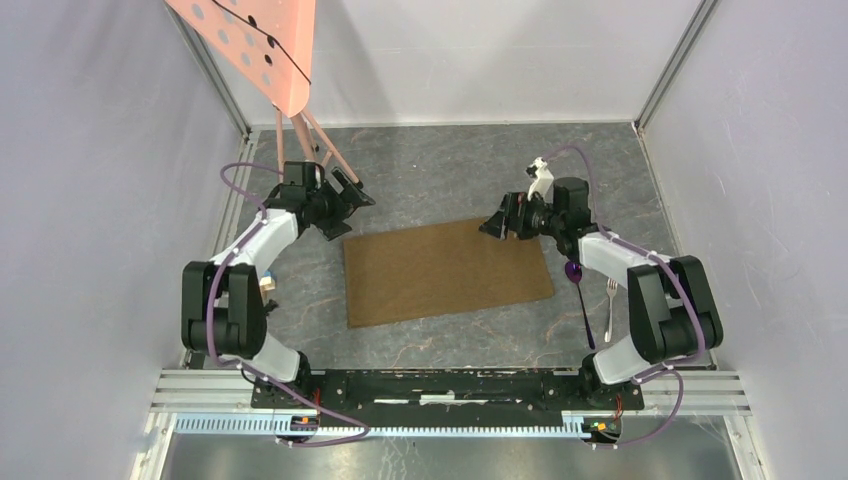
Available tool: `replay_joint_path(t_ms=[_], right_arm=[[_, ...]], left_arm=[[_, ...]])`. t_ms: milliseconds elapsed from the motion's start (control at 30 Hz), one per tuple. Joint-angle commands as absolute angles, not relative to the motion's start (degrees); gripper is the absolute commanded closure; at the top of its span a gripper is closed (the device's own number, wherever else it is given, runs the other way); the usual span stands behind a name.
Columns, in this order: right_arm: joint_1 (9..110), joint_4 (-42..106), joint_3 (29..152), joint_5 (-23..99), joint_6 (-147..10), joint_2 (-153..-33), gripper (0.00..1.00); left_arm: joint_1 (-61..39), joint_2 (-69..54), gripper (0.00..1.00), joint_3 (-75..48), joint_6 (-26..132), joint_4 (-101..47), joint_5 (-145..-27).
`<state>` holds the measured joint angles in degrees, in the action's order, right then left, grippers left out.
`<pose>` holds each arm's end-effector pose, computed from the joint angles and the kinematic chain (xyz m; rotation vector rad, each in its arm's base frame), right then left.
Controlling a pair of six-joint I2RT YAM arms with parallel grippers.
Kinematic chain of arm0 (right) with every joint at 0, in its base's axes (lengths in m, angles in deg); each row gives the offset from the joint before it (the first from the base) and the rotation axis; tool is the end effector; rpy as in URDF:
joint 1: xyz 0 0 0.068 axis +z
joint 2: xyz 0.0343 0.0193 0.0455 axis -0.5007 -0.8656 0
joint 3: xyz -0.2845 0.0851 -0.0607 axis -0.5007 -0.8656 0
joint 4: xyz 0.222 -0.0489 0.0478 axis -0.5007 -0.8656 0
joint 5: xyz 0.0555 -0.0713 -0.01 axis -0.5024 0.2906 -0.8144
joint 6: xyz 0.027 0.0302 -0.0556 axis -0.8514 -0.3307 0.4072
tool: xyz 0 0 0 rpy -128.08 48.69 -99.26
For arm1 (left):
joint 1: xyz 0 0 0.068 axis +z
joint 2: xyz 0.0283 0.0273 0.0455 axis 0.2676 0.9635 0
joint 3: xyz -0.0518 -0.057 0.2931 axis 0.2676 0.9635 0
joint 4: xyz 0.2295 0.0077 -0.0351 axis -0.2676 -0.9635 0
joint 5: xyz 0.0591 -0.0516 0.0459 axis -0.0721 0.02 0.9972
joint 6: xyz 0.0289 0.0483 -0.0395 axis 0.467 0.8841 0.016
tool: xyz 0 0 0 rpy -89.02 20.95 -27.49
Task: Fold the napkin into a case and place the utensils inside
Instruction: Smooth out the rectangle-folded napkin at the center of the board.
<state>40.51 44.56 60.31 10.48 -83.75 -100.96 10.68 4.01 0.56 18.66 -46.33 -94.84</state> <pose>0.3017 0.0882 0.2412 -0.1564 2.1598 0.9794 0.3062 -0.0424 0.2635 -0.7349 2.3690 -0.7621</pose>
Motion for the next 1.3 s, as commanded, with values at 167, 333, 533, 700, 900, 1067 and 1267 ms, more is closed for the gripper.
replay_joint_path(t_ms=[167,333,533,700,900,1067,1267], right_arm=[[40.69,40.55,49.6,11.37,-80.52,-95.65,0.02],[40.39,33.2,47.3,22.32,-75.23,-92.59,0.02],[41.68,24.4,48.61,33.93,-72.08,-86.24,0.02],[41.82,22.74,48.93,32.53,-72.8,-84.55,0.02],[41.7,21.84,49.73,33.65,-72.7,-86.83,0.15],[42.3,22.75,47.14,35.57,-72.37,-85.08,0.21],[42.72,17.57,50.36,42.22,-70.92,-84.89,0.21]], left_arm=[[11.25,14.21,0.0,1.29,21.2,-47.95,-92.22],[11.87,16.21,0.0,-1.03,24.02,-53.65,-89.33],[11.5,7.66,0.0,0.62,26.18,-57.59,-84.29],[8.76,-2.57,0.0,4.43,28.24,-58.82,-85.6],[4.28,-11.93,0.0,12.23,28.45,-54.63,-97.5],[-2.4,-14.14,0.0,17.73,26.14,-49.73,-101.11],[-6.33,-12.67,0.0,23.13,24.27,-47.35,-95.02]])
